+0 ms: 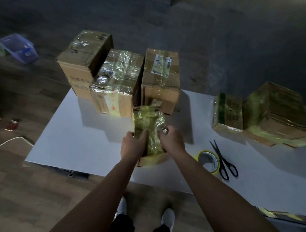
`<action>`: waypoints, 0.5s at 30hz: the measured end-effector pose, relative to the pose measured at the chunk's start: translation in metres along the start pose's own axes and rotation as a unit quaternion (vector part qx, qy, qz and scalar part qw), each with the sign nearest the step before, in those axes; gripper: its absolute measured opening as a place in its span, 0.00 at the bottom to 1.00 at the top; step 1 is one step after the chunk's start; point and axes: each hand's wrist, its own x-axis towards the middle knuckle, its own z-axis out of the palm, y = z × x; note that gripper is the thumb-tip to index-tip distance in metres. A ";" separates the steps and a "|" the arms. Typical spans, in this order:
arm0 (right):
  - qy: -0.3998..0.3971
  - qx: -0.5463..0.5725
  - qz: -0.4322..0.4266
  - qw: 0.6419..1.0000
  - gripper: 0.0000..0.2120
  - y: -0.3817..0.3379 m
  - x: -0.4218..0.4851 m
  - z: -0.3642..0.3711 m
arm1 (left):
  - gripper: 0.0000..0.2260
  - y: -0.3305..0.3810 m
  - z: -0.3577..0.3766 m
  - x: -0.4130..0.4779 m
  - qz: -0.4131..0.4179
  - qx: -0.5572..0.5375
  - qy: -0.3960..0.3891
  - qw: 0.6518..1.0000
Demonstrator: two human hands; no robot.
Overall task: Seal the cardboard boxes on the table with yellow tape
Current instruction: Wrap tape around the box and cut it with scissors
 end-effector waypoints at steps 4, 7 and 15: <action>-0.009 -0.009 -0.038 0.999 0.13 -0.001 -0.001 -0.002 | 0.20 0.000 -0.001 0.001 -0.026 0.010 0.007 1.000; 0.033 -0.032 -0.082 0.996 0.13 0.001 -0.011 -0.005 | 0.17 -0.002 0.000 0.004 -0.040 -0.008 0.000 0.999; 0.081 0.106 -0.123 0.984 0.13 0.012 -0.022 -0.025 | 0.13 0.008 0.005 0.010 -0.103 -0.188 -0.136 0.967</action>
